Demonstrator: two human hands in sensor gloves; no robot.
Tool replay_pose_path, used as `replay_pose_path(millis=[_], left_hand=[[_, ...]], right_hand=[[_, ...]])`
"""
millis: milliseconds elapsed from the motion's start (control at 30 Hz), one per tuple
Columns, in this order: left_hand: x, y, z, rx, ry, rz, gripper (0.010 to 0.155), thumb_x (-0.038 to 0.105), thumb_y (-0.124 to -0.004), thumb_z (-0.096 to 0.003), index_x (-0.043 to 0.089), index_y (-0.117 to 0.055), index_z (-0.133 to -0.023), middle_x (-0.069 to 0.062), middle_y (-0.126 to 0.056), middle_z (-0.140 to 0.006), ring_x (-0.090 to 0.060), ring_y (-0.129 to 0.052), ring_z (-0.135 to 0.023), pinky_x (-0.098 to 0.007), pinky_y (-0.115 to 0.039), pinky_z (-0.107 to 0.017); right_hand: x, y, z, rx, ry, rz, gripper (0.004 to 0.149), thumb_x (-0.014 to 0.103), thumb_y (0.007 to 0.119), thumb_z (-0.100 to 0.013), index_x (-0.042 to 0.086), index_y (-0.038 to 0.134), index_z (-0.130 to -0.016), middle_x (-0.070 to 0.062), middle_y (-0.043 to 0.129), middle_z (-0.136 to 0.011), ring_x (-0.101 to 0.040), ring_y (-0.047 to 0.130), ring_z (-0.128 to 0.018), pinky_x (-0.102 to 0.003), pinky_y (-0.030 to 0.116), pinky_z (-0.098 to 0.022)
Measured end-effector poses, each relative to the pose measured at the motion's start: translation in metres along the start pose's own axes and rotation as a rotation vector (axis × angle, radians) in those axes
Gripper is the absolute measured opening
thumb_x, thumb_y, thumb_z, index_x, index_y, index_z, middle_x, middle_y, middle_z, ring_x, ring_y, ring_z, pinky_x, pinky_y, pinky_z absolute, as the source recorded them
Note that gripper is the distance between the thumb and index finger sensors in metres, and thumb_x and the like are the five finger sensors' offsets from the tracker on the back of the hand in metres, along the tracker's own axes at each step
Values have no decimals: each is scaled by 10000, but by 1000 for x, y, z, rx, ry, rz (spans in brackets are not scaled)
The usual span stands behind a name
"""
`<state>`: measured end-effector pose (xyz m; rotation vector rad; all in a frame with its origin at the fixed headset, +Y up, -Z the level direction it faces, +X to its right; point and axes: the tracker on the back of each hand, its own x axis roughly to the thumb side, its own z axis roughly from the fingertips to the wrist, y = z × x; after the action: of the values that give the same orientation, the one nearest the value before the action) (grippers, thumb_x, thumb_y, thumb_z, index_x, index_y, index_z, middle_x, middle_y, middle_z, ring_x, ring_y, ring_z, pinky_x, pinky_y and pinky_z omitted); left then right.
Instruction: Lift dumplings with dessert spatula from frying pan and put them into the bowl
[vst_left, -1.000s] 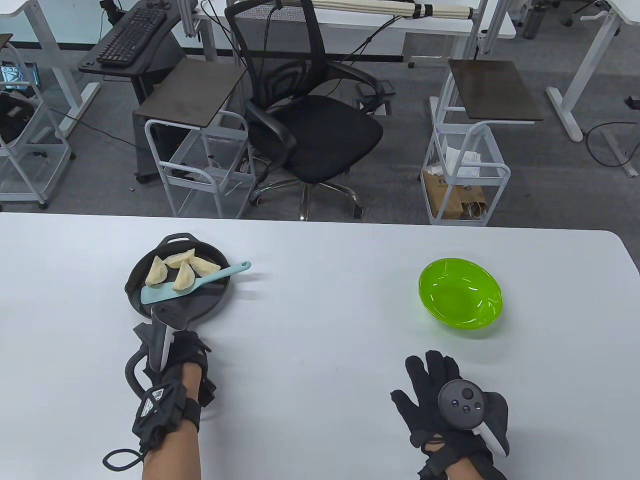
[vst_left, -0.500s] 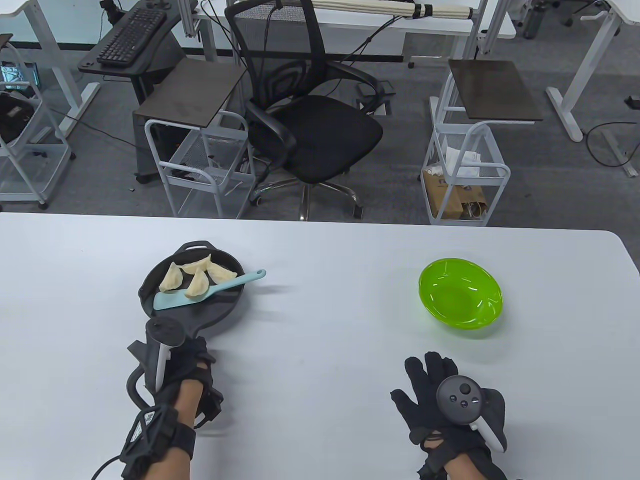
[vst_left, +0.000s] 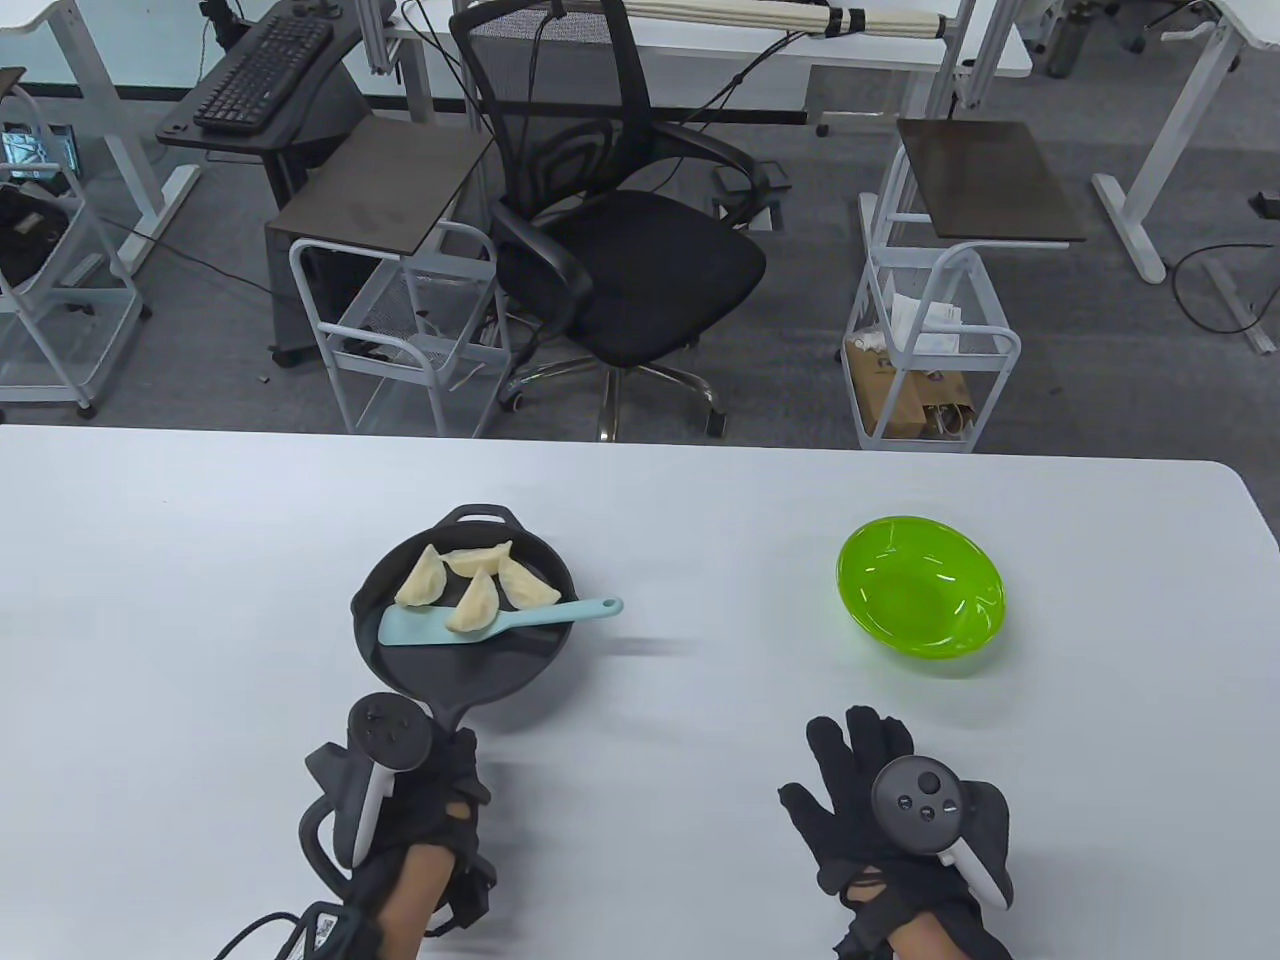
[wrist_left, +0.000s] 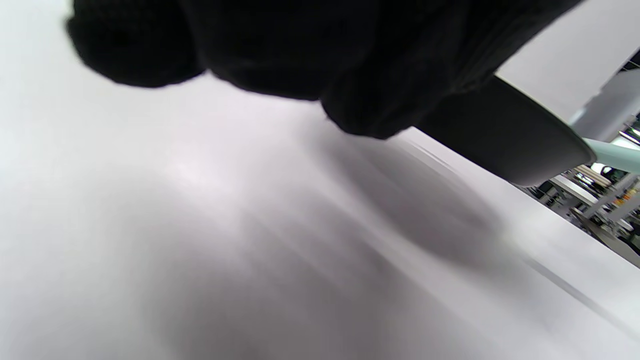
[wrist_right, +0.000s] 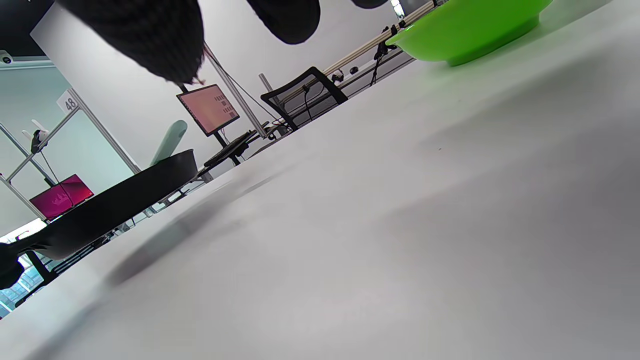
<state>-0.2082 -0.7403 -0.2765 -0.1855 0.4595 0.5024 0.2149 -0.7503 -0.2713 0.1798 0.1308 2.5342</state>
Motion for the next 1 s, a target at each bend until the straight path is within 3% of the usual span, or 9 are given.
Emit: replay_pose_path(millis=[367, 867, 1000], left_hand=[[23, -34, 32, -57, -175, -48, 551, 533, -795, -454, 173, -761, -870, 147, -1050, -362, -89, -976, -142, -434, -872, -328], [38, -67, 42, -197, -279, -110, 560, 537, -773, -455, 171, -744, -877, 148, -1051, -391, -90, -990, -168, -434, -873, -344], [39, -76, 43, -267, -305, -134, 580, 546, -735, -466, 170, -698, -906, 112, -1057, -485, -126, -1018, -260, -447, -854, -412]], right_hand=[[-2, 0, 2, 7, 5, -29, 728, 481, 731, -573, 117, 414, -1117, -290, 170, -1132, -638, 96, -980, -735, 168, -710], [-10, 8, -7, 64, 34, -104, 746, 498, 735, -572, 110, 408, -1118, -295, 210, -1138, -645, 161, -989, -741, 186, -714], [-12, 11, -10, 75, 43, -103, 756, 499, 741, -570, 97, 406, -1115, -295, 228, -1140, -647, 183, -996, -739, 221, -718]])
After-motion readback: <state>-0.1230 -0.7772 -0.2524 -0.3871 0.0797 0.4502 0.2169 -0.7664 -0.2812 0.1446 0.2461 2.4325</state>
